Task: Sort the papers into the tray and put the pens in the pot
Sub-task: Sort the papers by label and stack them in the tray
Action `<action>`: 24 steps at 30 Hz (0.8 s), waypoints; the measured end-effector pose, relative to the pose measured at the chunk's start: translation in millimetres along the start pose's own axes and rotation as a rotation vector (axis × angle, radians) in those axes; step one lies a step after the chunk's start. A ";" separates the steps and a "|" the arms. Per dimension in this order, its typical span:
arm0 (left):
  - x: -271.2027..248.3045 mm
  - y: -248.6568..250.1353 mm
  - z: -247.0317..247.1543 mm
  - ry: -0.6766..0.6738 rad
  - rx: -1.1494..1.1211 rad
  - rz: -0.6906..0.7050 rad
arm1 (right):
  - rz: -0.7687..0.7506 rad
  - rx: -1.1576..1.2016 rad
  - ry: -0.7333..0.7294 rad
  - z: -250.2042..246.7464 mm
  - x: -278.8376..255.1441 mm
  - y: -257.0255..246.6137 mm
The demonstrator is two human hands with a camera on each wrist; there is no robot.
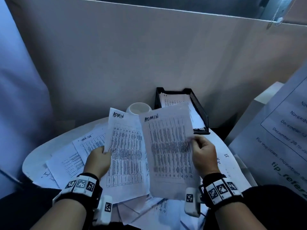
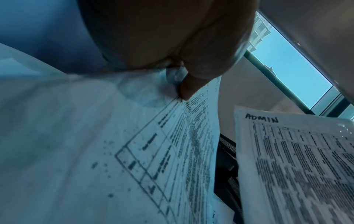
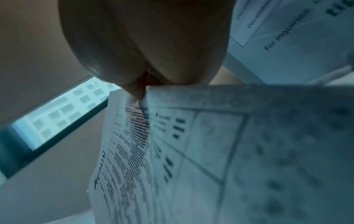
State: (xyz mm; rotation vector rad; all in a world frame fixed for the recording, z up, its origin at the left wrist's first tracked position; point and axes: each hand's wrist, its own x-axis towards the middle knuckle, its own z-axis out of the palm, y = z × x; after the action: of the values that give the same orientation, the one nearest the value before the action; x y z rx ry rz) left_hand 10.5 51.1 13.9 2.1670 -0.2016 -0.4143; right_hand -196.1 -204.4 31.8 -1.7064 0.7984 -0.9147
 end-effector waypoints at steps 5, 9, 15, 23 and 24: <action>-7.7 11.1 4.6 -0.138 -0.191 -0.002 | 0.291 0.234 0.068 -0.2 8.0 20.8; -15.9 19.1 8.7 -0.334 -0.355 -0.033 | 0.565 0.313 -0.058 18.0 -9.0 35.7; -36.6 25.5 19.5 -0.424 -0.309 0.020 | 0.663 0.265 -0.081 51.7 -30.2 56.1; -24.9 12.1 23.6 -0.305 -0.046 0.126 | 0.846 0.243 0.354 17.9 -21.3 81.4; -24.2 12.6 21.9 -0.278 -0.033 0.126 | 0.876 0.233 0.476 6.5 -21.6 83.4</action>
State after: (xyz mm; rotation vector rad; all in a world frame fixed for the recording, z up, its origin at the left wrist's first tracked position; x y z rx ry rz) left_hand -19.9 34.3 17.4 2.0454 -0.4803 -0.6409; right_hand -208.6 -206.7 -53.7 -0.7773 1.5202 -0.7367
